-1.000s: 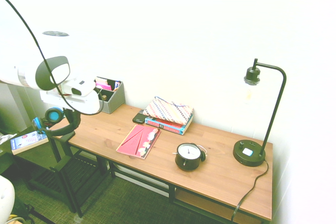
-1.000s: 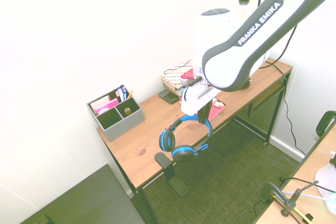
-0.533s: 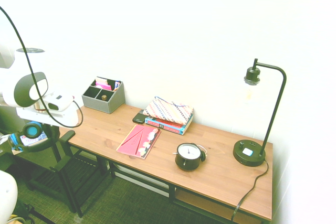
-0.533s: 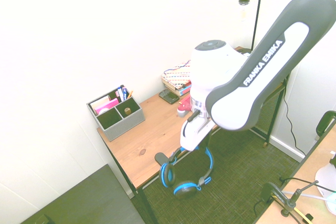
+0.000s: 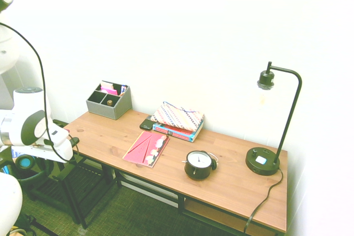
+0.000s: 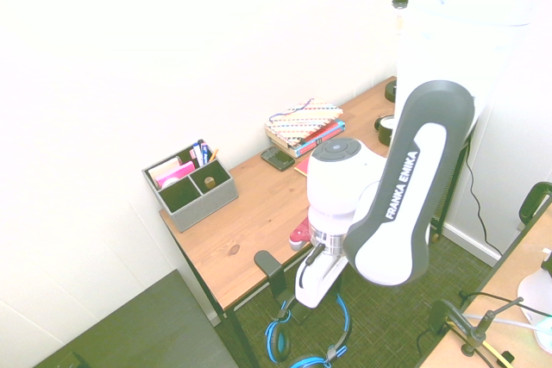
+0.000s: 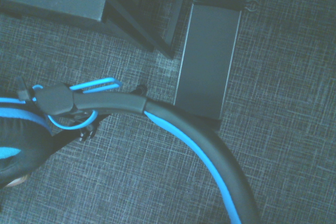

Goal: Hang the headphone

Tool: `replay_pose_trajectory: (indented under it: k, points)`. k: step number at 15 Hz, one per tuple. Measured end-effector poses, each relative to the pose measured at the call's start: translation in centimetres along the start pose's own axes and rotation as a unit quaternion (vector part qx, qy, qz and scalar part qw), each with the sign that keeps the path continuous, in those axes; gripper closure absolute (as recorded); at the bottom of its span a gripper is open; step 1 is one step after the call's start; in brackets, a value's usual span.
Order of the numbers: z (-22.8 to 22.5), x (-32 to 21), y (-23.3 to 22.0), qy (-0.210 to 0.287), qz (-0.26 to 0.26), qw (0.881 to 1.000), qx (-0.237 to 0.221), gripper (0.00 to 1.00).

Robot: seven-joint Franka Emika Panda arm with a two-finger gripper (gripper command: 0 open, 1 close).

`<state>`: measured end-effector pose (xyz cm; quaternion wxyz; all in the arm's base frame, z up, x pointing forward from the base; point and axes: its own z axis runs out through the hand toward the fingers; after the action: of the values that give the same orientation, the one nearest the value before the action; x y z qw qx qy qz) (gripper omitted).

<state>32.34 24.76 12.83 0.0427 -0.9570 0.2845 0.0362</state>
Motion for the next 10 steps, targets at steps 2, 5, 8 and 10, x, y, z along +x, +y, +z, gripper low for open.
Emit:
replay_pose_trajectory:
  k: [2,5,8,10]
  points:
    - [2.1,1.7,-1.3,0.008,0.006,1.0,-0.007,1.0]
    - [3.1,3.0,-3.6,0.02,0.007,1.0,-0.003,1.0]
    - [3.5,4.7,-3.3,0.028,0.018,0.999,-0.012,1.0]
    - [4.1,4.9,-2.9,0.027,0.022,0.999,-0.018,1.0]
